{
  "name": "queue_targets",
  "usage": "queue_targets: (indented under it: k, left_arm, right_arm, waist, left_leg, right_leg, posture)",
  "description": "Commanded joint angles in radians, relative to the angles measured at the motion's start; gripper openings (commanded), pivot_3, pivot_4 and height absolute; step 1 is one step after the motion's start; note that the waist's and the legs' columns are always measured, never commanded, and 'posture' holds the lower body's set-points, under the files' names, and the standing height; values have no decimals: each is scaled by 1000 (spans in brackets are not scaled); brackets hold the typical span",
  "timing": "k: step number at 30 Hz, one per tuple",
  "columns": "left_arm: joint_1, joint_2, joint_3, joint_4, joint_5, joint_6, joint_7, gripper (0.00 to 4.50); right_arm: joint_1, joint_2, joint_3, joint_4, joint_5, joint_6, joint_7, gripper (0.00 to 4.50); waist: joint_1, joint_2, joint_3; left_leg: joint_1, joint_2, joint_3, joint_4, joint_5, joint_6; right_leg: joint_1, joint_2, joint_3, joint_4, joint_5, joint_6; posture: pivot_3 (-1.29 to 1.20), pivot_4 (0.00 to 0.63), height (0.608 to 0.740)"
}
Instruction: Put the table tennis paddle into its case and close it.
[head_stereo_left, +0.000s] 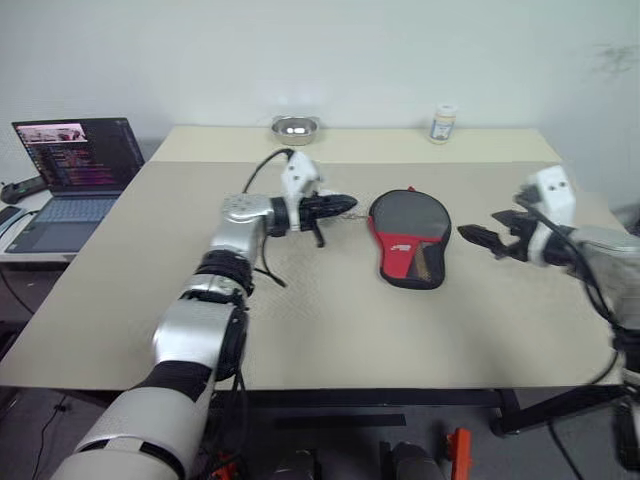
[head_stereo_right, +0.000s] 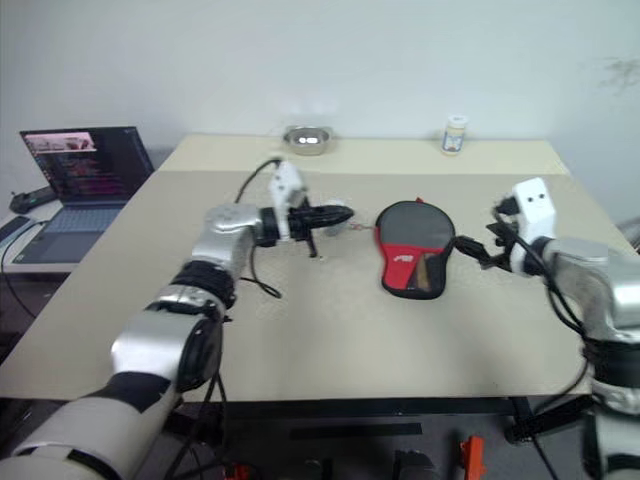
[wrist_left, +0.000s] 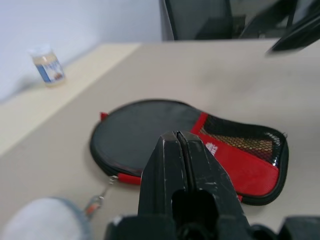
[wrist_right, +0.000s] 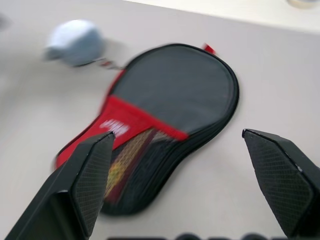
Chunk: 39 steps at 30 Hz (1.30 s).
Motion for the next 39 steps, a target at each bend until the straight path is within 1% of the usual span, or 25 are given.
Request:
queue_targets:
  k: [1,4,6,10,12,18,27,30,35,37,39]
  left_arm:
    - [27,52,47,-150,-75,55,-41,54]
    - [96,94,56,-318,-121,145,-61,54]
    - [145,114,53,-430,-143,195,-57,54]
    - [202,126,62,-605,-188,278,-6,54]
    - [219,132,60,-662,-203,311,10,54]
    - [246,156,51,-704,-219,341,17,54]
    - [246,169,42,-689,-219,329,20,54]
    - [246,171,36,-672,-209,321,22,0]
    - [255,183,24,-658,-200,315,15,0]
    - [263,190,17,-654,-194,315,10,0]
    - [272,196,12,-658,-197,324,3,0]
  right_arm:
    - [-53,50,42,110,-88,-93,-42,4500]
    - [-75,95,91,262,-160,-186,-36,4500]
    - [-91,119,94,337,-178,-224,-24,4500]
    - [-123,155,102,479,-226,-312,-22,4500]
    - [-140,170,106,538,-246,-350,-19,4500]
    - [-191,211,106,638,-282,-406,0,4500]
    - [-219,249,168,743,-356,-440,79,4500]
    - [-232,263,184,798,-384,-459,95,3934]
    - [-264,292,187,882,-408,-480,123,2374]
    - [-285,304,187,929,-413,-485,141,1655]
    - [-303,314,176,967,-407,-480,159,1070]
  waist:
    - [0,0,0]
    - [1,0,0]
    - [1,0,0]
    - [-2,0,0]
    - [-3,0,0]
    - [-12,1,-1]
    - [-24,1,-1]
    - [-27,2,-1]
    - [-29,2,-2]
    - [-29,2,-2]
    - [-31,2,-2]
  left_leg:
    - [0,0,0,0,0,0]
    - [-1,-1,0,0,0,0]
    - [-1,-1,-1,0,0,0]
    - [-1,-1,-1,0,0,0]
    - [0,-1,-1,0,0,0]
    - [1,-1,0,0,0,0]
    - [1,-1,0,0,0,0]
    - [2,0,0,0,0,0]
    - [5,0,0,0,0,0]
    - [7,0,0,0,0,0]
    - [8,0,0,0,0,0]
  right_leg:
    - [0,0,0,0,0,0]
    - [0,-1,0,-2,0,0]
    - [0,-1,0,-2,0,0]
    - [0,0,0,-1,0,0]
    - [0,0,0,0,0,0]
    - [1,0,1,1,0,0]
    - [1,0,1,1,0,0]
    - [1,0,1,1,0,0]
    - [3,0,1,2,0,-1]
    - [5,1,2,2,1,-1]
    - [6,1,2,2,1,-2]
  posture:
    - [0,150,740]
    - [0,150,740]
    - [0,150,740]
    - [0,150,740]
    - [0,150,740]
    - [0,150,740]
    - [0,150,740]
    - [0,150,740]
    - [0,150,740]
    - [0,150,740]
    - [0,150,740]
